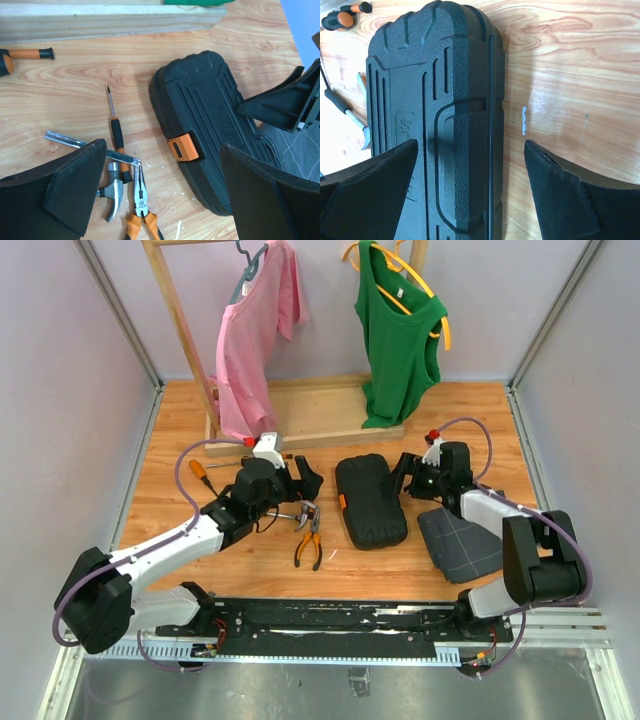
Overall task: Sort the tools into containers
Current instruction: Open the storage box at the center of the board.
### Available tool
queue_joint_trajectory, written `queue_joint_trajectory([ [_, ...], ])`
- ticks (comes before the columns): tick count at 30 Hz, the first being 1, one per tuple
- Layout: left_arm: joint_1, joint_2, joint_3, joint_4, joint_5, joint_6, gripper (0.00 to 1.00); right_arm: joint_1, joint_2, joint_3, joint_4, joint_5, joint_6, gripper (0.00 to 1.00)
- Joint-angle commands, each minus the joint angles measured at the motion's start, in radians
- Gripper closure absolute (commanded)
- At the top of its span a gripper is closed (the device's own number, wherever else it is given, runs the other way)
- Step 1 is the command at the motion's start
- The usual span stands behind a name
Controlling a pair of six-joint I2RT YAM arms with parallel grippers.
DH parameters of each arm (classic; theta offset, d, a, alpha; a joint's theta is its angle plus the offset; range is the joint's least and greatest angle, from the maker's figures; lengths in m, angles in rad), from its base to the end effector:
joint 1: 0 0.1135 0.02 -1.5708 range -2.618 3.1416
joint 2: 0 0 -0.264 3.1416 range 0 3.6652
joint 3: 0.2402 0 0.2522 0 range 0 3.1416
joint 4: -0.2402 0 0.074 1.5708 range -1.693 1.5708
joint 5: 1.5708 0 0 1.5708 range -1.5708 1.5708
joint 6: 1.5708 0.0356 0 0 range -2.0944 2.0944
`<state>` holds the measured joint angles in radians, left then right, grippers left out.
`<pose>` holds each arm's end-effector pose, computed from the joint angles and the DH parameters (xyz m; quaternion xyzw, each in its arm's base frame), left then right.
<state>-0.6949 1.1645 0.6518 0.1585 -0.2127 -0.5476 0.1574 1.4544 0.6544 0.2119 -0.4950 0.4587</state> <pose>0.2050 -0.1611 0.2504 -0.0004 0.8182 -0.2599 0.5128 0.2844 0.0623 0.1834 0.0140 0.8625 0.3445 0.3704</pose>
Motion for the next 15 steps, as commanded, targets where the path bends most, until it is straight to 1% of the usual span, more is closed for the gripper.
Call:
queue_joint_trajectory([
  [1,0.006,0.023,-0.008,0.052,0.052,-0.006,0.01,-0.022,0.039,-0.018,0.086,-0.070,0.040,0.14],
  [5,0.006,0.041,-0.010,0.067,0.079,-0.010,0.02,-0.019,0.063,-0.028,0.110,-0.093,0.053,0.21],
  [9,0.006,0.057,-0.015,0.085,0.097,-0.020,0.02,-0.019,0.086,-0.034,0.104,-0.085,0.063,0.27],
  [15,0.006,0.086,-0.014,0.120,0.120,-0.051,0.02,-0.022,0.130,-0.066,0.148,-0.085,0.111,0.38],
])
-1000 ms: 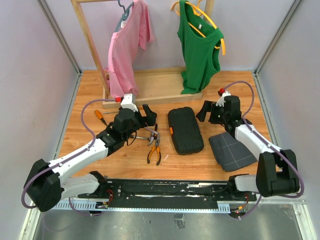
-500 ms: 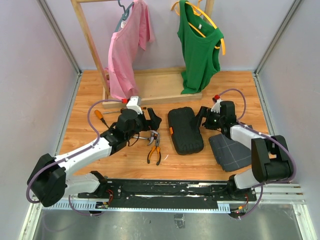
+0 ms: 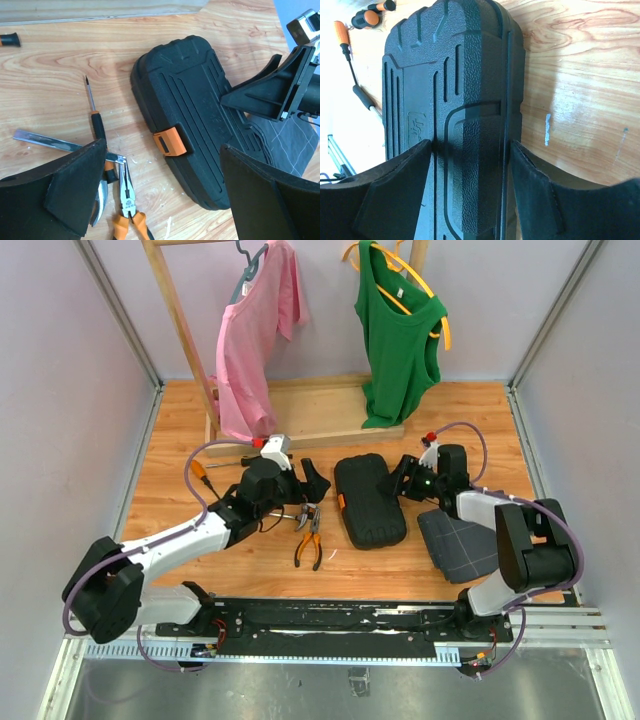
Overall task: Sort the tools into containers
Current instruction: Open the storage box at the center of the board.
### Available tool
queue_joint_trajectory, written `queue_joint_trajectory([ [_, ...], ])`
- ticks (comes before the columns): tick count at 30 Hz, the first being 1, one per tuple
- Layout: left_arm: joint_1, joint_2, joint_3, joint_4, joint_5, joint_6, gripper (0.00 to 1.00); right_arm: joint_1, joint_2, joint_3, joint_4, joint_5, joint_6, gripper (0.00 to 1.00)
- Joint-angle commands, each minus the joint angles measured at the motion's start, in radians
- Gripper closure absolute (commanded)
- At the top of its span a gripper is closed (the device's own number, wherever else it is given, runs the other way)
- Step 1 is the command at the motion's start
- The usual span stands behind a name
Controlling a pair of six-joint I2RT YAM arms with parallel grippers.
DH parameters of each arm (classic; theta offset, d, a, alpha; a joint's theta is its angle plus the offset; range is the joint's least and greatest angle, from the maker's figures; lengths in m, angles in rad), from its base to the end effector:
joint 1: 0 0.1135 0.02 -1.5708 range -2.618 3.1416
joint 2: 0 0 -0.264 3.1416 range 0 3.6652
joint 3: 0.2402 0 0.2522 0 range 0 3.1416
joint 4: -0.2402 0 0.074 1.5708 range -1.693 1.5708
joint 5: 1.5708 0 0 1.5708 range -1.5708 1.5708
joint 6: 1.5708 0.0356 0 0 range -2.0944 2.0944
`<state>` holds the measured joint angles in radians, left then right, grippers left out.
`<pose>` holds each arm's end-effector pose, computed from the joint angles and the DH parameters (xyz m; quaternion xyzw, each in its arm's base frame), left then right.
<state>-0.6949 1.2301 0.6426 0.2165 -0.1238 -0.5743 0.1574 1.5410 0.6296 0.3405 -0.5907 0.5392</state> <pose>0.2108 -0.1700 0.2369 0.0148 0.8244 -0.2929 0.4840 0.2900 0.0661 0.1646 0.0223 0.8508 0.3966 0.3439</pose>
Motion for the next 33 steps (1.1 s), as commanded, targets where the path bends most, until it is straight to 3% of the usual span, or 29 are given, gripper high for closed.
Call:
queue_joint_trajectory([
  [1,0.006,0.025,-0.005,0.068,0.036,-0.026,0.02,-0.024,0.050,-0.051,0.026,0.015,0.037,0.41],
  [9,0.005,0.082,0.013,0.090,0.057,-0.045,0.03,-0.096,0.101,-0.146,0.136,0.013,0.120,0.55],
  [19,0.006,0.157,0.034,0.140,0.068,-0.104,0.03,-0.160,0.147,-0.196,0.197,-0.014,0.154,0.53],
  [33,0.006,0.318,0.016,0.374,0.210,-0.349,0.01,-0.191,0.173,-0.205,0.233,-0.048,0.167,0.53],
])
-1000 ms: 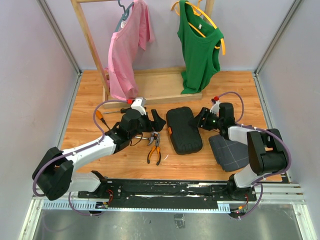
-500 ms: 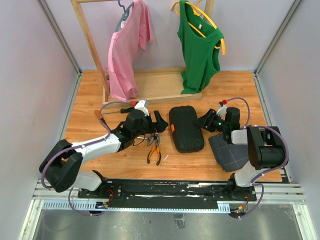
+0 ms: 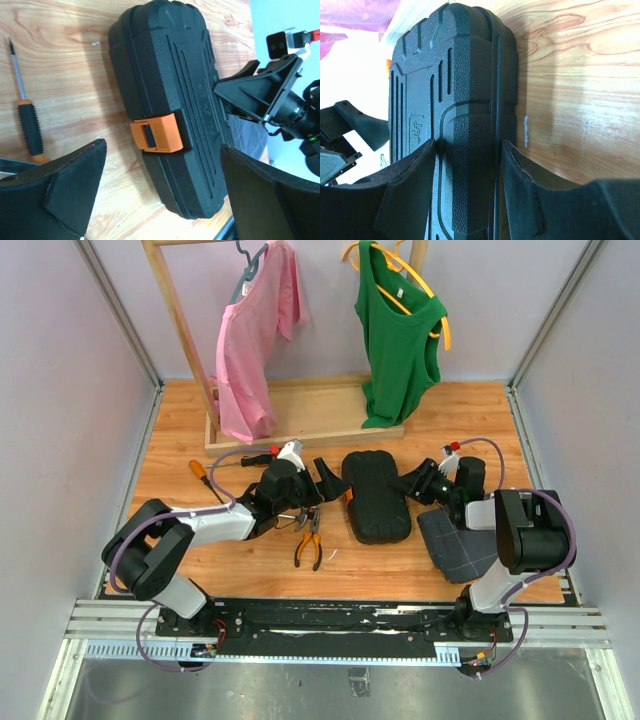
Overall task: Sort the tools into containers
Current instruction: Open the storage box at the center of the board.
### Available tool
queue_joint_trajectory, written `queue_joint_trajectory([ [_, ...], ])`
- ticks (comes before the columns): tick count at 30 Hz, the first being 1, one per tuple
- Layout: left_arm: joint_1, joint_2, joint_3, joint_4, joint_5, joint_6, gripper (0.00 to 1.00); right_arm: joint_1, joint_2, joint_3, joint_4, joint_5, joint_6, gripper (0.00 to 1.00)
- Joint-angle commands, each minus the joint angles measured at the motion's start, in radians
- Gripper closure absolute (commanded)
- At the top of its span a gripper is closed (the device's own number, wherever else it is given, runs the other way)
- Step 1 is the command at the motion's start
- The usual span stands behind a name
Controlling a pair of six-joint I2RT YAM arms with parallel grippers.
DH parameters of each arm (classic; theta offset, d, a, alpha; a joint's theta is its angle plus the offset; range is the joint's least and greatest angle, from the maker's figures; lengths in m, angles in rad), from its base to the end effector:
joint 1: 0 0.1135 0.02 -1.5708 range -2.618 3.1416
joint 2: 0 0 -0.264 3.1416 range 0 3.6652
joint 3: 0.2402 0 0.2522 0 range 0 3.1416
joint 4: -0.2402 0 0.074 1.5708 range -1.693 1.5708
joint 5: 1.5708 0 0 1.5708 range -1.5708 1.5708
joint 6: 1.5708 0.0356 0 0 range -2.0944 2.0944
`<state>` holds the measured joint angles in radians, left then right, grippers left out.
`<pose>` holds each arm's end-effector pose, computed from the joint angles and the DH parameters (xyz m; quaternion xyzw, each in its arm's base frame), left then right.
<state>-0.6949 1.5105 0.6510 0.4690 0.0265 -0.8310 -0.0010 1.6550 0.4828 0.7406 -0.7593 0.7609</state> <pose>0.2381 -0.1997 0.1889 -0.0491 0.8294 -0.3925 0.3946 0.2833 0.0242 0.1323 0.1053 0.8004 0.4756 0.3494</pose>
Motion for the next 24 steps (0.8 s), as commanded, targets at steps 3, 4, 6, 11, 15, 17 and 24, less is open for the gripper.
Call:
queue_joint_trajectory([
  [3,0.006,0.069,0.005,0.164,0.077,-0.139,0.01,-0.033,0.061,-0.059,-0.166,0.119,-0.055,0.53],
  [4,0.006,0.080,0.005,0.174,0.083,-0.159,0.01,-0.034,0.060,-0.058,-0.164,0.119,-0.055,0.53],
  [6,0.006,0.100,0.002,0.199,0.093,-0.192,0.01,-0.035,0.063,-0.060,-0.163,0.117,-0.054,0.53],
  [11,0.006,0.147,-0.010,0.256,0.110,-0.262,0.01,-0.036,0.062,-0.059,-0.158,0.113,-0.051,0.53],
  [15,0.005,0.171,-0.013,0.278,0.119,-0.289,0.01,-0.037,0.062,-0.059,-0.158,0.111,-0.050,0.53],
  [17,0.003,0.182,-0.014,0.286,0.127,-0.301,0.01,-0.037,0.063,-0.059,-0.158,0.112,-0.052,0.53],
  [24,-0.001,0.203,-0.025,0.289,0.114,-0.326,0.01,-0.040,0.068,-0.058,-0.156,0.105,-0.054,0.53],
])
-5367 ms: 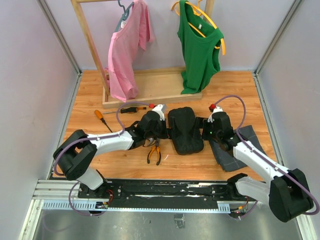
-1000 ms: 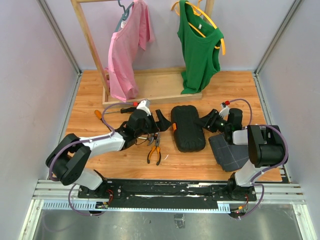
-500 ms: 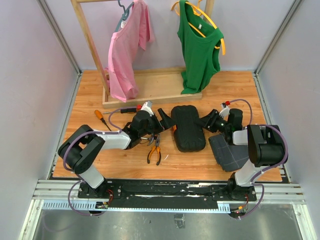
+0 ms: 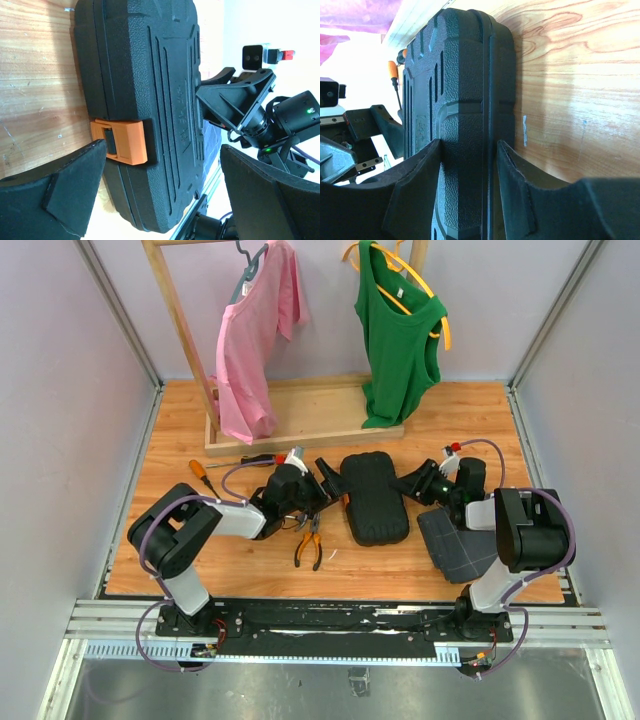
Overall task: Sort the tools into containers
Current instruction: Open the storage box at the center of the board.
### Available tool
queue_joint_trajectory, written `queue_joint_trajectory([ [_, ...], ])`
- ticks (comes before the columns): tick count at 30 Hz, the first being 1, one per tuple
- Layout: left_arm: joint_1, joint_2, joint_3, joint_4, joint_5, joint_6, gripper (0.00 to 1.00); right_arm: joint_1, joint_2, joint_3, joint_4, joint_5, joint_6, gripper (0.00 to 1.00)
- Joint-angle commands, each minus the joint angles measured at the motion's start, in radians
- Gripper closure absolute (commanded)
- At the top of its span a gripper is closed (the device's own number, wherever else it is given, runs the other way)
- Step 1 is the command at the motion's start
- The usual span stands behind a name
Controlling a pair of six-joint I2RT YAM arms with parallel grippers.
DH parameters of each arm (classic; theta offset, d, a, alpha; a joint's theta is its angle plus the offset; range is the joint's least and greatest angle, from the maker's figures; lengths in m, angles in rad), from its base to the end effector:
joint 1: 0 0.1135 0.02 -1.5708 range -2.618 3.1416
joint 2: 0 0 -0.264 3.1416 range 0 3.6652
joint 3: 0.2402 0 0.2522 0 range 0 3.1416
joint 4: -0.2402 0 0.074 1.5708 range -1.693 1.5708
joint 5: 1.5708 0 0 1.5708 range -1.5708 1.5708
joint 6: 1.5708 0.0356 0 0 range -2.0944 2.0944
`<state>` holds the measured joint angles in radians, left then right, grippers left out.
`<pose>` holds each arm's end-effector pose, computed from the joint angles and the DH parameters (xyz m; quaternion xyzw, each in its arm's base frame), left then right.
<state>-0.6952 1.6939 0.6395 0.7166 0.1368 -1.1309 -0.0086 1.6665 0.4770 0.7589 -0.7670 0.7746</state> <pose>0.2493 -0.2142 0.1559 -0.1373 0.8033 -0.4906 0.3085 0.2828 0.0223 0.1297 0.1113 0.7987 0.4792 0.3465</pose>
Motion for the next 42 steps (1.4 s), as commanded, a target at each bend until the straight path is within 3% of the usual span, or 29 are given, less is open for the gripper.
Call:
queue_joint_trajectory([
  [1,-0.001,0.025,-0.012,0.042,0.003,-0.030,0.01,-0.033,0.056,-0.053,-0.174,0.113,-0.067,0.53],
  [9,-0.001,0.031,-0.030,0.044,-0.014,-0.033,0.01,-0.034,0.029,-0.049,-0.178,0.104,-0.080,0.50],
  [16,-0.001,0.002,-0.040,0.042,-0.030,0.002,0.01,-0.026,-0.101,-0.051,-0.208,0.114,-0.111,0.33],
  [22,-0.001,-0.004,-0.038,0.042,-0.029,0.011,0.01,0.017,-0.191,-0.015,-0.280,0.131,-0.171,0.24],
  [42,-0.001,-0.011,-0.034,0.040,-0.018,0.027,0.01,0.094,-0.146,0.067,-0.331,0.114,-0.225,0.24],
])
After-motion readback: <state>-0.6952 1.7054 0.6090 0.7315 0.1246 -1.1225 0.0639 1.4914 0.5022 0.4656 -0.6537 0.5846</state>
